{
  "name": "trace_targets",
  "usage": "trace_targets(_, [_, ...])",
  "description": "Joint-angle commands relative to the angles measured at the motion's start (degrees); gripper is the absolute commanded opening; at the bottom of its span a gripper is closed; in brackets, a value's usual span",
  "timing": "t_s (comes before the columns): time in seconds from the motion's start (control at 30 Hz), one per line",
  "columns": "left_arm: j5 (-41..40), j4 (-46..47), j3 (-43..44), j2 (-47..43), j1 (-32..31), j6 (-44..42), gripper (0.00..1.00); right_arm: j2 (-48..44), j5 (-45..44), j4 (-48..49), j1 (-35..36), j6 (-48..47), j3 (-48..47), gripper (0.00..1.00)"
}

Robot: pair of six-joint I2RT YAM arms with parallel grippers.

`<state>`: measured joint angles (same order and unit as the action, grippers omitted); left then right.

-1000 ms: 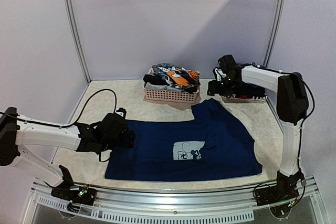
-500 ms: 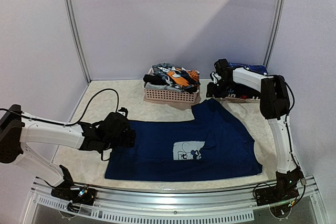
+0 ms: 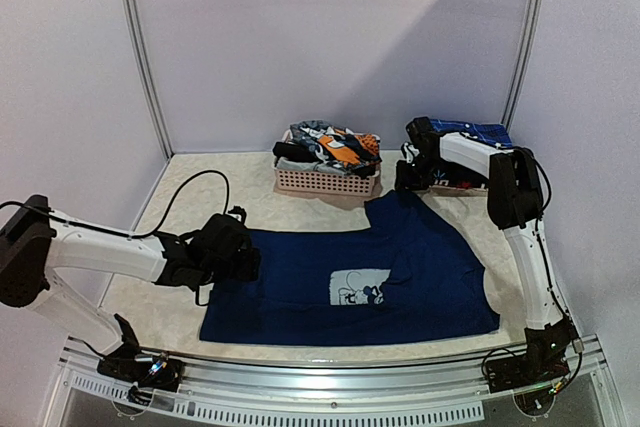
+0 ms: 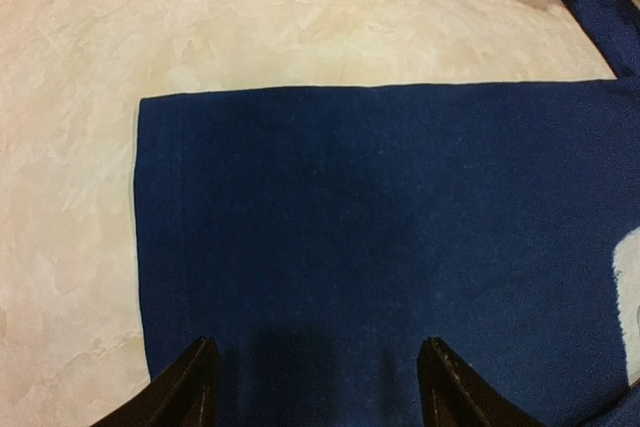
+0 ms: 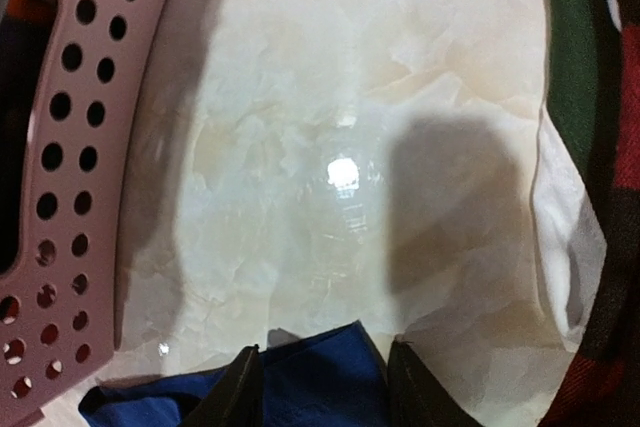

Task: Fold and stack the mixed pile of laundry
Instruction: Pick up the 1/3-folded T-shirt from the center of the board.

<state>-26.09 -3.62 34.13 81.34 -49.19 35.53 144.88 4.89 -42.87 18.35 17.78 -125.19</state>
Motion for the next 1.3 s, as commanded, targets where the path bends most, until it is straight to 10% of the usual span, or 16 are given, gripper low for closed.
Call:
trace_targets(0.0, [0.42,1.07,0.52,0.46,1.11,0.02,0.68,2.60,-0.31,-2.65,-0.06,0.85,-0.64,0.34])
trace_targets(0.33, [0.80,2.03,-2.20,-1.82,1.28,1.20,0.68,1.93,-0.08,-3.48,0.69,0.09,-0.39,0.00])
trace_targets(1.27, [8.97,-3.55,1.65,-5.78,17.43,-3.19,0.69,-23.18,-0.05,4.10,4.20,-4.87,20.19,0.00])
